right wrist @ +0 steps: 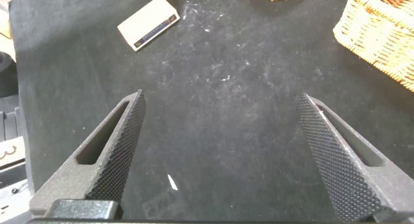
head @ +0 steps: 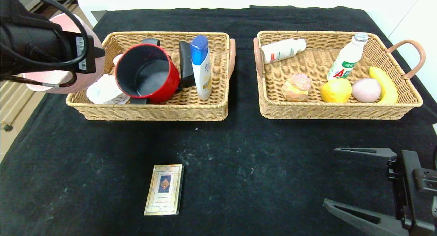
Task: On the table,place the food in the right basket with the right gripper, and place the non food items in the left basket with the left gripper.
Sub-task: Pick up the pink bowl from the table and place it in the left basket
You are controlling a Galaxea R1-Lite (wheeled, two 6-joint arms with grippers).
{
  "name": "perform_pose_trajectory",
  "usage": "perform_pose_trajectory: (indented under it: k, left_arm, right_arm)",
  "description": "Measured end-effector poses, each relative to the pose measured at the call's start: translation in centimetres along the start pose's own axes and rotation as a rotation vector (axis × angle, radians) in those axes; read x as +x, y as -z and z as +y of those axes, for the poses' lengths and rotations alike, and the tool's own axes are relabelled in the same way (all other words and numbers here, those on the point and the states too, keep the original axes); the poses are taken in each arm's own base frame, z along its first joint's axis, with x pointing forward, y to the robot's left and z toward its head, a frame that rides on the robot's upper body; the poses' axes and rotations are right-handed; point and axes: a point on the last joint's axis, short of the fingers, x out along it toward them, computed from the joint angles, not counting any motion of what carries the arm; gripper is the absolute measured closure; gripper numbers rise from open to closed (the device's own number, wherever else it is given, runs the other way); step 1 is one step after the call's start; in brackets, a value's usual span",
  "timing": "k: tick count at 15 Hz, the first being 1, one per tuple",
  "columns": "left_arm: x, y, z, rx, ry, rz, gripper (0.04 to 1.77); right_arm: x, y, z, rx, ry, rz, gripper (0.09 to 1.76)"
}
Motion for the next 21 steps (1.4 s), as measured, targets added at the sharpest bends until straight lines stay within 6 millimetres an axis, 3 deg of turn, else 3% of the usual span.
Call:
perform_pose_trajectory:
  k: [7,13,21]
  left_arm:
    - [6.2,0.0,0.8,-0.014,-0.059,-0.102,1.65]
    - [10.1,1.1,1.3,-0.02,-0.092,-0.1,1.65]
    - [11.4,2.2,1.3,-0.021,-0.094,-0.063,1.65]
  right_arm:
    - [-0.1,0.0,0.0,-0.001,-0.001,-0.002,0.14]
    - [-0.1,0.0,0.1,-0.002,-0.001,-0.001,0.14]
    - [-0.1,0.1,0.1,0.0,-0.001,0.001,0.14]
